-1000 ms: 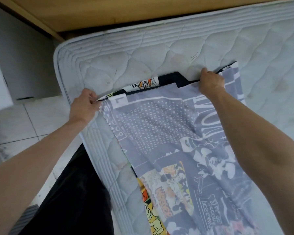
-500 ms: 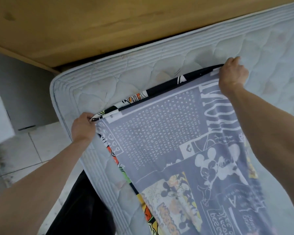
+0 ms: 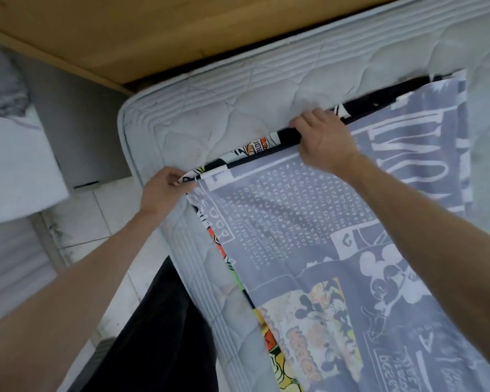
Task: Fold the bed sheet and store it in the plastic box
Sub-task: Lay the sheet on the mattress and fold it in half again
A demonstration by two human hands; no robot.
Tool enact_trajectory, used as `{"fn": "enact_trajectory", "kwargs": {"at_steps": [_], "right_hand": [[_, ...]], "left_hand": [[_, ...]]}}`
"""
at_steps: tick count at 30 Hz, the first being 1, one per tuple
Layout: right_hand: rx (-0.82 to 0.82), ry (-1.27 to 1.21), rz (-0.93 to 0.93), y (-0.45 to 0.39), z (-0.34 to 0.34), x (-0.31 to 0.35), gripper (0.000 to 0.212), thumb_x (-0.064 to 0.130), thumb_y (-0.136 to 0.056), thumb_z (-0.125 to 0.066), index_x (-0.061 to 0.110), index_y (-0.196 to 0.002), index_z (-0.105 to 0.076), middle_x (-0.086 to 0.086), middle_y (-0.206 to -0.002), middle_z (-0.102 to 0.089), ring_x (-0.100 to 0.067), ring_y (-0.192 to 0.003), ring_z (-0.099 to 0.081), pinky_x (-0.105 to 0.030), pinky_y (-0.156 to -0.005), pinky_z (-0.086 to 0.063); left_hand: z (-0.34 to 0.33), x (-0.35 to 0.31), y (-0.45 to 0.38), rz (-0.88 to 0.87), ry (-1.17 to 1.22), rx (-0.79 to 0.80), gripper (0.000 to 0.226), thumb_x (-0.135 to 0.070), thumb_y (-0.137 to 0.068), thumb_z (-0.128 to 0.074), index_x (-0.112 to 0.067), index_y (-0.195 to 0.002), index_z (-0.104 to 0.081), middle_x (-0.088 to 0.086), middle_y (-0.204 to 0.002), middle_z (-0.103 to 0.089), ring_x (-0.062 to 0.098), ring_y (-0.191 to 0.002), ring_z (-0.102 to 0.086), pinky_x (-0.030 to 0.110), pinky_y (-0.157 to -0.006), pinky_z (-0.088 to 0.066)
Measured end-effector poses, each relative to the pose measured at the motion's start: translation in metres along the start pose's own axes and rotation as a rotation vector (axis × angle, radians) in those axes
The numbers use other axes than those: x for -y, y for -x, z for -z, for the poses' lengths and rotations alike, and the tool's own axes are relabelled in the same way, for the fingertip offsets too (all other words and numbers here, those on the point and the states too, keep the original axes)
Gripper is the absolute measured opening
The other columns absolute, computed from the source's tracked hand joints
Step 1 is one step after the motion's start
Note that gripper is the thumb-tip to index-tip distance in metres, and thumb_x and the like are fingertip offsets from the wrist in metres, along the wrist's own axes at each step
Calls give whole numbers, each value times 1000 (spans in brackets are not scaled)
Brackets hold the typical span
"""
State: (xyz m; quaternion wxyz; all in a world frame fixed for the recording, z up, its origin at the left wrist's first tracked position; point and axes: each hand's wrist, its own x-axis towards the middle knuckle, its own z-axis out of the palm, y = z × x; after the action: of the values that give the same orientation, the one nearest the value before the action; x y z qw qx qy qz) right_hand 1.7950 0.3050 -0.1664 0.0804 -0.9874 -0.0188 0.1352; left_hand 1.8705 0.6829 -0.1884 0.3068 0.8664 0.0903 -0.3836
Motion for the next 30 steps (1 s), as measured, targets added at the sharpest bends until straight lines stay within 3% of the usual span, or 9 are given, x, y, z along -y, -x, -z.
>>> {"fn": "enact_trajectory", "kwargs": {"at_steps": [4, 7, 11, 16, 19, 25, 30], "right_hand": [[100, -78, 117, -11, -20, 64, 44, 21, -75, -59, 11, -118, -61, -11, -110, -59, -34, -101, -55, -43, -88, -43], [113, -13, 156, -21, -25, 80, 36, 19, -81, -62, 9, -115, -60, -14, -112, -57, -35, -103, -54, -45, -88, -42], [164, 80, 127, -28, -26, 82, 28, 5, -89, -53, 6, -117, -60, -16, -117, -58, -34, -107, -54, -43, -91, -39], [278, 78, -66, -41, -17, 70, 27, 11, -98, -46, 9, -121, -59, -12, -116, -64, -31, -109, -56, -39, -94, -34], [320, 47, -70, -49, -13, 68, 31, 8, -95, -46, 11, -122, -61, -11, -114, -69, -31, -105, -62, -38, -94, -35], [295, 22, -138, -60, -12, 64, 32, 39, -102, -48, 16, -110, -68, -9, -107, -72, -31, -99, -65, -38, -93, -34], [215, 3, -225, -52, -15, 69, 43, 46, -95, -56, 7, -111, -64, -14, -116, -59, -34, -111, -52, -44, -92, -36]], "left_hand": [[-3, 5, 13, -167, -124, -37, 19, -48, -86, -72, -48, -96, -56, -21, -89, -66, -6, -80, -61, 15, -68, -42], [-7, 12, 12, -285, -274, -64, 10, -44, -95, -64, -36, -100, -66, -19, -94, -59, 7, -87, -59, 23, -75, -39], [-10, 15, 7, -199, -235, -145, 24, -40, -100, -61, -17, -102, -70, -4, -95, -68, 15, -88, -61, 26, -77, -39], [1, 19, 10, -193, -238, -164, 15, -30, -100, -61, -17, -101, -70, 2, -98, -76, 22, -92, -69, 26, -79, -43], [3, 18, 7, -199, -291, -141, 15, -25, -101, -58, -14, -101, -68, 5, -99, -75, 28, -95, -69, 31, -81, -45], [6, 10, -5, -168, -389, -63, 17, -26, -102, -55, -14, -93, -63, 3, -91, -68, 24, -84, -61, 33, -77, -43], [11, 1, -10, -97, -370, -31, 13, -26, -94, -59, -23, -81, -60, -7, -85, -65, 16, -80, -56, 29, -76, -42]]}}
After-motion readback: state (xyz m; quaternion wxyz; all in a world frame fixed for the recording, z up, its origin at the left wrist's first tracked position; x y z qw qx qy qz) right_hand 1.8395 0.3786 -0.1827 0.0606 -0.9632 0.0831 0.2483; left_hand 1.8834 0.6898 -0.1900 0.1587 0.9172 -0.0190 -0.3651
